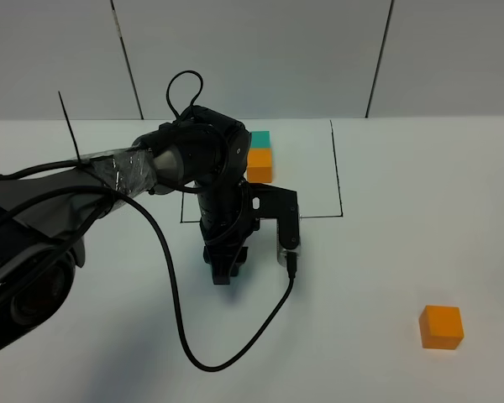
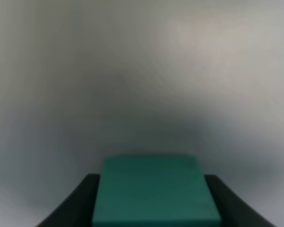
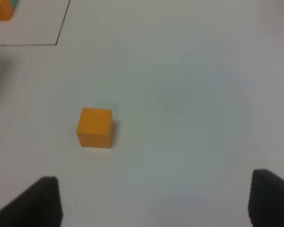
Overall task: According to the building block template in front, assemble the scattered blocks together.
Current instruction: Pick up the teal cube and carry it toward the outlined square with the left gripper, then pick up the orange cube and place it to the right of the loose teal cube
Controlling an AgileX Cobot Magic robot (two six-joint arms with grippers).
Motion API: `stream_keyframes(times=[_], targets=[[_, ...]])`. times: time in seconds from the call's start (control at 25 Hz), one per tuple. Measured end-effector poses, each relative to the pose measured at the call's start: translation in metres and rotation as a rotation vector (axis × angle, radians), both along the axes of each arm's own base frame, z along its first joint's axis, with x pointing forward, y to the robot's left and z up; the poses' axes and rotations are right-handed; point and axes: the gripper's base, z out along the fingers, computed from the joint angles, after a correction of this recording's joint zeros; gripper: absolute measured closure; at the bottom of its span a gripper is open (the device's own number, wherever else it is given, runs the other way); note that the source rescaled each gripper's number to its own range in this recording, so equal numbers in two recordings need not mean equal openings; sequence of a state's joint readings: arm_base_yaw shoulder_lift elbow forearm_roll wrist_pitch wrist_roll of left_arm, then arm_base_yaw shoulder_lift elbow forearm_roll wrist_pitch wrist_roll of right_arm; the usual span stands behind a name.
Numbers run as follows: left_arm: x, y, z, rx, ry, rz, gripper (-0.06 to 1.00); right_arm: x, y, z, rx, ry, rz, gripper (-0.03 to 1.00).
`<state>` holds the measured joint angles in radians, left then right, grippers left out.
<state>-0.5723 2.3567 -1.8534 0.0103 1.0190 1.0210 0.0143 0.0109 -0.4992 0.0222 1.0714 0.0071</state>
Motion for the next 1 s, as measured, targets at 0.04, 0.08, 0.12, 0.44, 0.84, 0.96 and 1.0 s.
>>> stream_keyframes(times=[0.04,0.08,0.12,0.44,0.84,0.96,1.0], targets=[[0.000,0.000,0.000,0.000,0.000,-0.001,0.88,0.000,0.000,0.000,0.000,0.000,0.000,0.32],[0.000,0.000,0.000,0.000,0.000,-0.001,0.78,0.000,0.000,0.000,0.000,0.000,0.000,0.32],[0.000,0.000,0.000,0.000,0.000,-0.001,0.64,0.000,0.000,0.000,0.000,0.000,0.000,0.32],[-0.004,-0.003,0.007,0.002,0.003,-0.010,-0.06,0.000,0.000,0.000,0.000,0.000,0.000,0.32],[-0.007,0.014,0.089,-0.072,-0.132,0.382,-0.03,0.000,0.000,0.000,0.000,0.000,0.000,0.32],[-0.001,0.049,0.112,-0.041,-0.145,0.558,-0.02,0.000,0.000,0.000,0.000,0.000,0.000,0.32],[0.002,0.063,0.119,-0.032,-0.145,0.623,-0.02,0.000,0.000,0.000,0.000,0.000,0.000,0.32]])
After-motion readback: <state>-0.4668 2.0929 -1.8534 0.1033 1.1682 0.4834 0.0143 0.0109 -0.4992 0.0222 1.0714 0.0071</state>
